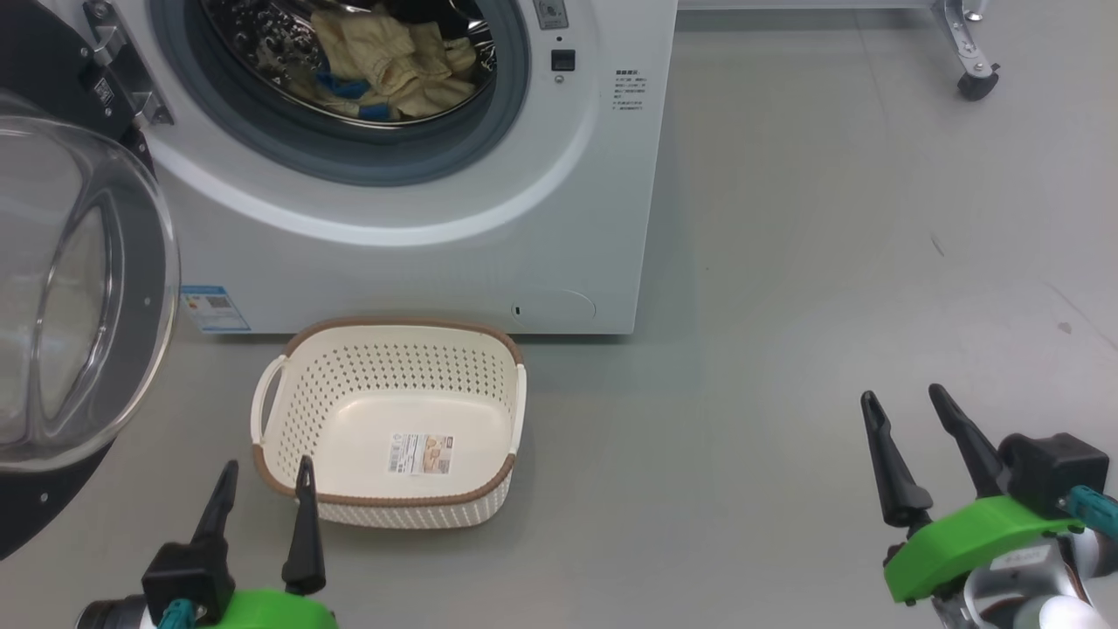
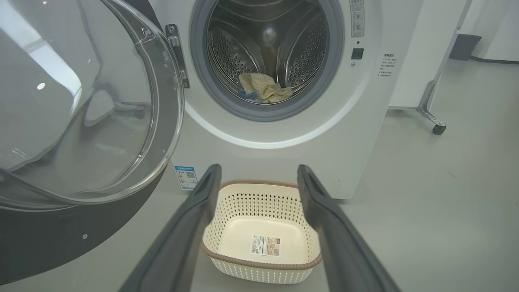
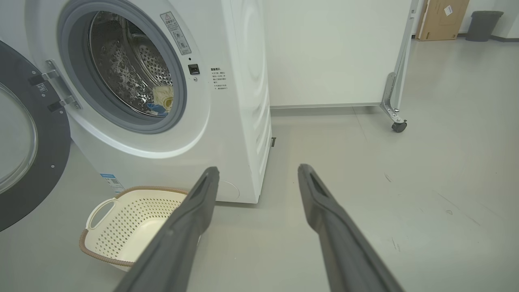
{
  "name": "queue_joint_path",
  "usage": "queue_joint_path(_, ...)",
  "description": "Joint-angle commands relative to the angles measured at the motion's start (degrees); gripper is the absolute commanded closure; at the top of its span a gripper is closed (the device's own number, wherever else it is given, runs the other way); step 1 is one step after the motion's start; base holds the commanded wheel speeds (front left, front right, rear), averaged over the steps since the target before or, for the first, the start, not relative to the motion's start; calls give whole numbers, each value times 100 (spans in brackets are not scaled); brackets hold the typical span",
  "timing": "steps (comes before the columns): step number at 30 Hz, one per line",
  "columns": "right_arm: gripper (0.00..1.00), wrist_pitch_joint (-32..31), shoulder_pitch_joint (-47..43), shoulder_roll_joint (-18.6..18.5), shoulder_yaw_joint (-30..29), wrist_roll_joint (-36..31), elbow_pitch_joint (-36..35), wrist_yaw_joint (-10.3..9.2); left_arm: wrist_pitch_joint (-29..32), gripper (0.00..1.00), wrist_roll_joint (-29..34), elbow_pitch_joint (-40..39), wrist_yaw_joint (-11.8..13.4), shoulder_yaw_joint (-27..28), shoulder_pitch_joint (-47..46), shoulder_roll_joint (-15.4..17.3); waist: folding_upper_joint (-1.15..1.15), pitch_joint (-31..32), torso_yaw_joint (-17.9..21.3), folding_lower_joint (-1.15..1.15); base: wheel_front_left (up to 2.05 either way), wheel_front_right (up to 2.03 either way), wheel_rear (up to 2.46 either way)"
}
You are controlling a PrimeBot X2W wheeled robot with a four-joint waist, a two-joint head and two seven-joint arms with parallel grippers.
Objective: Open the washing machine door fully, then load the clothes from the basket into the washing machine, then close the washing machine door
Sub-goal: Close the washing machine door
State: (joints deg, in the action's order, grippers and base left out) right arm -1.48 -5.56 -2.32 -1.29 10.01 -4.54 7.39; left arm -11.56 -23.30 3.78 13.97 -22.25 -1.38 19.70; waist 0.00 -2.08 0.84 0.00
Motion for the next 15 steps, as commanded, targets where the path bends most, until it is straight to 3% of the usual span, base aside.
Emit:
queue_joint_path(1,0,68,163,-55,80,19,-199,10,-9,0,-53,-188,256,223,-324,170,0,-17,-28,0,0,0,0)
queue_joint_path(15,0,22,127,-55,-102,-37,-298,10,-44,0,-48,-158,260,165,-420,168,0,-83,-766,0,0,0,0)
